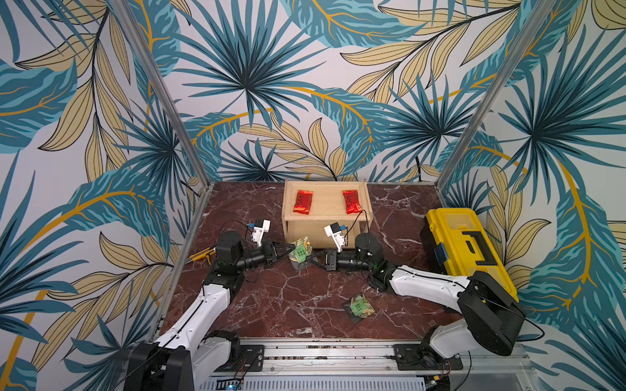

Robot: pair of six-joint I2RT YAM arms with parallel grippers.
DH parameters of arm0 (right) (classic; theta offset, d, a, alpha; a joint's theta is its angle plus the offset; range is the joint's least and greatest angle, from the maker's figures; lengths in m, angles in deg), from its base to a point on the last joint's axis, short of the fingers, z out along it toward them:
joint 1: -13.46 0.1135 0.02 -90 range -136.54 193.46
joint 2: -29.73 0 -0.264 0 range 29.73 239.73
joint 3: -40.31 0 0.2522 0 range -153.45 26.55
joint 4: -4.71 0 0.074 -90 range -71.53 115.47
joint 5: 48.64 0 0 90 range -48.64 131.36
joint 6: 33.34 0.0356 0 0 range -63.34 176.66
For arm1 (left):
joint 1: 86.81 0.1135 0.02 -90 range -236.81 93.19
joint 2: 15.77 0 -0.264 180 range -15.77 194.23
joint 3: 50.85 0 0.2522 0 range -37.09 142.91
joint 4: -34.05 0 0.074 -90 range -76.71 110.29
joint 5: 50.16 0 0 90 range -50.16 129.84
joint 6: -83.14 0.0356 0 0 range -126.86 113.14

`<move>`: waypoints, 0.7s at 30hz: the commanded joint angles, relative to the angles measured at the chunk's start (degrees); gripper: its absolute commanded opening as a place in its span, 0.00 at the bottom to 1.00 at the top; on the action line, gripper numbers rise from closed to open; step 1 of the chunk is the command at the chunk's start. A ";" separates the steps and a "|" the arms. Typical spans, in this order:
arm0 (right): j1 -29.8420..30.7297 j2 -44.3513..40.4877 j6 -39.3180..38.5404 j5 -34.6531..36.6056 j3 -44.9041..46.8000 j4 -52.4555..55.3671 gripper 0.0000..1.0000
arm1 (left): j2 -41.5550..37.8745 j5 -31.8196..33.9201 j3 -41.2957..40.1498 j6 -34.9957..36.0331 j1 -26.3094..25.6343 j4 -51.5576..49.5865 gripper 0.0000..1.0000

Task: Place the tea bags on the shelf by color
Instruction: Pick up the tea bag from the center of the board.

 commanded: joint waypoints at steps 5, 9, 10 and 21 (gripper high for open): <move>1.67 1.67 -4.41 21.70 3.59 -0.70 0.00 | -2.05 -0.23 12.56 0.25 2.85 -23.25 0.00; 4.73 6.83 -10.87 32.53 1.80 -1.39 0.00 | -3.29 15.12 15.79 22.29 5.24 -28.88 0.98; 5.01 8.32 -11.21 34.12 1.26 -1.82 0.00 | -3.45 16.47 16.42 22.84 5.83 -29.86 1.00; 7.37 15.50 -15.44 40.68 -4.21 -1.30 0.00 | -2.26 19.79 18.78 23.27 7.87 -30.76 1.00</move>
